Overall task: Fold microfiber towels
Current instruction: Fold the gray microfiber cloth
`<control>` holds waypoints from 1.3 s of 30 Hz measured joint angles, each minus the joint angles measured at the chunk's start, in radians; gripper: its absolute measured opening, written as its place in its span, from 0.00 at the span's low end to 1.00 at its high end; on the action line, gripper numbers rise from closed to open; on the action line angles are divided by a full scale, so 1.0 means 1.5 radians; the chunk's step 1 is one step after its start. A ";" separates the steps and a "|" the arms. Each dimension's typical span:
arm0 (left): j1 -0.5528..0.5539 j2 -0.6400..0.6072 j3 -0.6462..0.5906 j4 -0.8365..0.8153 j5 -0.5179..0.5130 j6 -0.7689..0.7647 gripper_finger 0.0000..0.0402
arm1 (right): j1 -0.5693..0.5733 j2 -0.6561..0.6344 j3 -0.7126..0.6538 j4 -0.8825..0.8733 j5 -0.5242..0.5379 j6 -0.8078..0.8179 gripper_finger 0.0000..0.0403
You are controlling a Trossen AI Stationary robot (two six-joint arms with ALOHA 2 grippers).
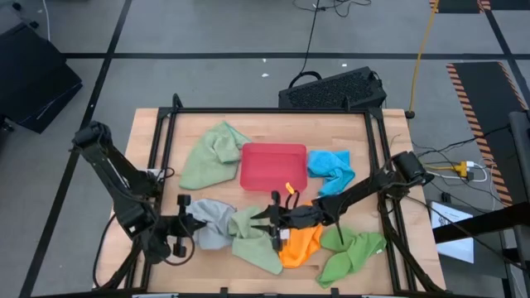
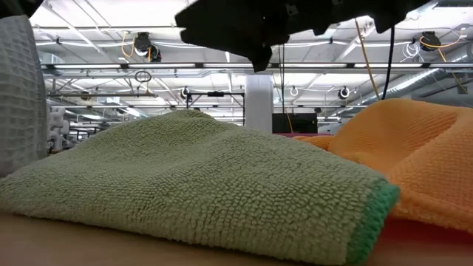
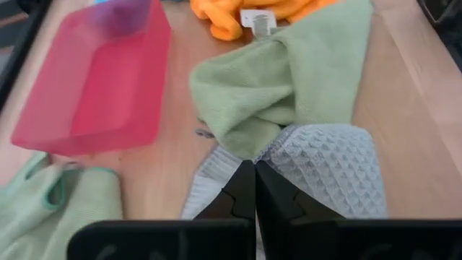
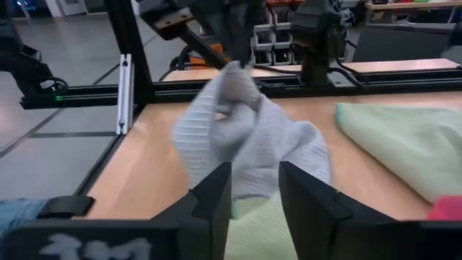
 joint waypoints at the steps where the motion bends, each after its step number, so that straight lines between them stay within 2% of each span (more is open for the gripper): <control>1: 0.002 -0.003 0.000 0.000 -0.007 0.006 0.00 | 0.003 0.011 0.014 0.001 0.000 0.000 0.33; 5: 0.014 -0.003 0.000 0.001 -0.013 0.023 0.00 | 0.007 0.059 0.074 0.000 -0.002 -0.003 0.41; 9: 0.025 -0.003 0.000 0.002 -0.012 0.030 0.00 | -0.001 0.109 0.140 -0.012 -0.006 -0.011 0.45; 16: 0.041 -0.014 0.001 0.021 -0.013 0.079 0.00 | -0.020 0.190 0.266 -0.137 -0.040 0.017 0.47; 21: 0.050 -0.036 0.001 0.036 -0.020 0.122 0.00 | -0.031 0.232 0.274 -0.160 -0.070 0.049 0.49; 25: 0.057 -0.051 0.001 0.042 -0.037 0.155 0.01 | -0.037 0.264 0.275 -0.119 -0.112 0.061 0.47; 29: 0.064 -0.064 0.001 0.069 -0.048 0.193 0.01 | -0.042 0.283 0.274 -0.109 -0.109 0.068 0.39; 35: 0.067 -0.086 0.001 0.161 -0.058 0.286 0.01 | -0.049 0.272 0.274 -0.109 -0.089 0.036 0.05; 39: 0.064 -0.103 0.001 0.230 -0.059 0.343 0.01 | -0.047 0.212 0.274 -0.154 -0.089 0.005 0.04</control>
